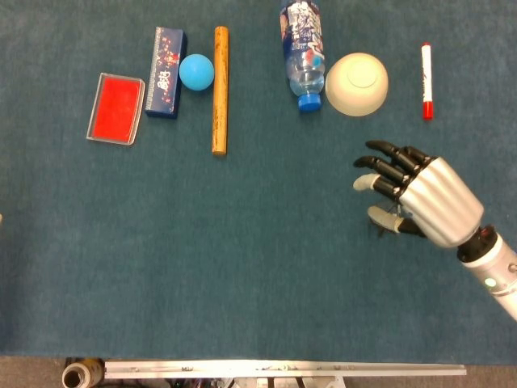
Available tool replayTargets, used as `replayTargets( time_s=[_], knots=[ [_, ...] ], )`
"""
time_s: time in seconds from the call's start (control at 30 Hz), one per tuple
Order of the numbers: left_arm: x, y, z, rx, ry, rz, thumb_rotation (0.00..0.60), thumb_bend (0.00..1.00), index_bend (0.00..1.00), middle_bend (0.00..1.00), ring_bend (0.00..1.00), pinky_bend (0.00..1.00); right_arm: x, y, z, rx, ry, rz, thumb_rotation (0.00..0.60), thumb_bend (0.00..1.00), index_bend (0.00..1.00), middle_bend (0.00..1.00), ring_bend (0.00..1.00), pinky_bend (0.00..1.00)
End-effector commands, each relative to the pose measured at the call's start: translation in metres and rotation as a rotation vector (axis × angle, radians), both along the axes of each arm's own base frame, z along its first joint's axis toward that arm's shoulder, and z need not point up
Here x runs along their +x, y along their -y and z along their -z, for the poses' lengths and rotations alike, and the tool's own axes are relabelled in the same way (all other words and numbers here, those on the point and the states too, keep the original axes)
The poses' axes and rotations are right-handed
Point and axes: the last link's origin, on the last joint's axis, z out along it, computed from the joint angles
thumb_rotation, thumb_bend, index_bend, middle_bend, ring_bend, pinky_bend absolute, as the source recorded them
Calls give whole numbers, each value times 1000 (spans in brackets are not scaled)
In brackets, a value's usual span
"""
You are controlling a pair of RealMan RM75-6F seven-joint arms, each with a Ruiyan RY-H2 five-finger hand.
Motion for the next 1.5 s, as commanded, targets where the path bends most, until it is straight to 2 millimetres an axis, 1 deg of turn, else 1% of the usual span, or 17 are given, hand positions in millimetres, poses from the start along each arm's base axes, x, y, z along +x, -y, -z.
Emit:
replayTargets(
  time_s=[0.03, 0.37, 0.57, 1.13, 1.5],
  knots=[
    [0, 0, 0, 1, 0, 0, 600, 114, 430, 411, 363, 547, 1, -3, 4, 12, -8, -8, 600, 155, 443, 365, 202, 451],
    [0, 0, -1, 1, 2, 0, 600, 114, 430, 411, 363, 547, 0, -10, 15, 37, -45, -21, 600, 155, 443, 365, 202, 451],
    [0, 1, -2, 6, 3, 0, 600, 114, 430, 411, 363, 547, -2, -10, 18, 36, -55, -19, 600, 156, 443, 366, 202, 451],
    [0, 0, 0, 2, -3, -2, 600, 114, 430, 411, 363, 547, -15, -5, 14, 10, -90, 10, 600, 158, 443, 365, 202, 450],
    [0, 0, 1, -3, -10, -5, 600, 114, 430, 412, 363, 547, -25, -1, 6, -15, -106, 34, 600, 158, 443, 365, 202, 451]
  ],
)
